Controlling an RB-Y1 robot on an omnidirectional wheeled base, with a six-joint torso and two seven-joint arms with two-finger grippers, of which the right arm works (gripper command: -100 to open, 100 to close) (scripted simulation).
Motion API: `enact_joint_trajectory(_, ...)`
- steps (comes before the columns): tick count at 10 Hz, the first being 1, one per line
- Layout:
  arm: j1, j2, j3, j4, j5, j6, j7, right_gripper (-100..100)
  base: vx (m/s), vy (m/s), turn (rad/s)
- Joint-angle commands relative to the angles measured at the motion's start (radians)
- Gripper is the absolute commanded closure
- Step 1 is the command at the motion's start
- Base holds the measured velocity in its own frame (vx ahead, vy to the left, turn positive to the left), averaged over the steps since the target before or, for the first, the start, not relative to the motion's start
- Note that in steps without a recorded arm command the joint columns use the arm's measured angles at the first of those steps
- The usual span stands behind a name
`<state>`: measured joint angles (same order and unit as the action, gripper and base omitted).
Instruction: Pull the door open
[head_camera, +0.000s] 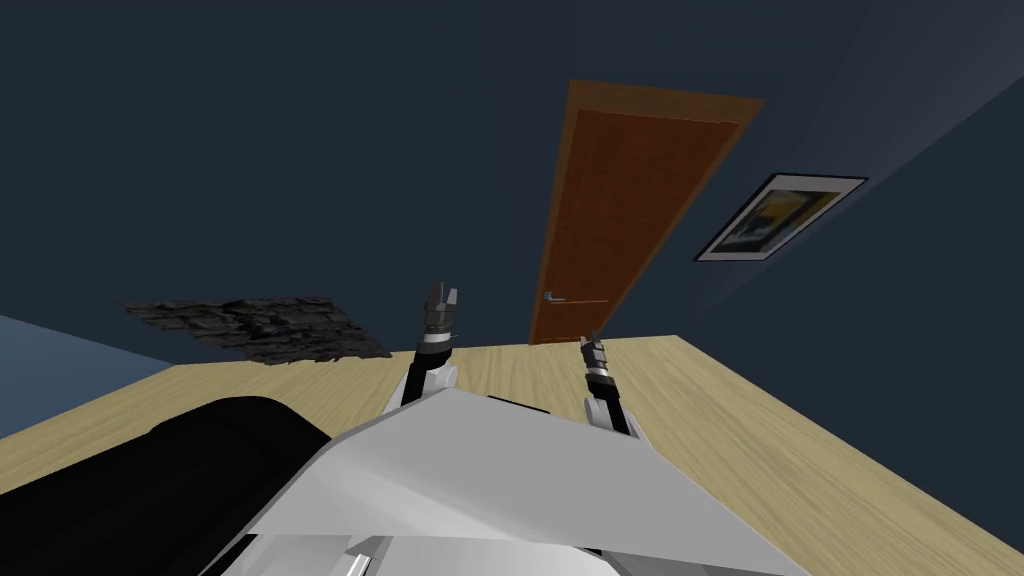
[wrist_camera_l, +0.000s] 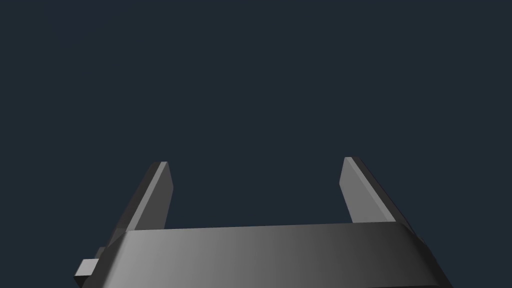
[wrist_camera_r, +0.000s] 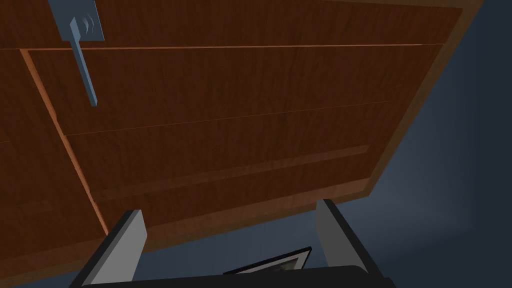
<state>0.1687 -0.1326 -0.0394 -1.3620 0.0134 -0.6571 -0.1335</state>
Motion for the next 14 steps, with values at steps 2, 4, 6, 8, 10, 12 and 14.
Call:
enact_joint_trajectory(2,-0.031,-0.007,-0.007,0.081,0.010,-0.022,-0.013,-100,0.051,-0.022,0.090)
enact_joint_trajectory(4,-0.059,-0.013,-0.014,0.144,0.020,-0.041,-0.023,-100,0.093,-0.039,0.100)
enact_joint_trajectory(6,-0.073,-0.015,-0.017,0.183,0.025,-0.050,-0.028,-100,0.069,-0.029,0.042)
enact_joint_trajectory(8,-0.100,-0.020,-0.023,0.240,0.034,-0.068,-0.039,-100,0.077,-0.026,0.104)
enact_joint_trajectory(10,-0.114,-0.023,-0.026,0.284,0.039,-0.077,-0.044,-100,0.056,-0.026,0.046)
enact_joint_trajectory(12,-0.139,-0.027,-0.031,0.342,0.048,-0.094,-0.053,-100,0.077,-0.039,0.095)
enact_joint_trajectory(14,-0.165,-0.032,-0.037,0.404,0.057,-0.111,-0.063,-100,0.088,-0.038,0.091)
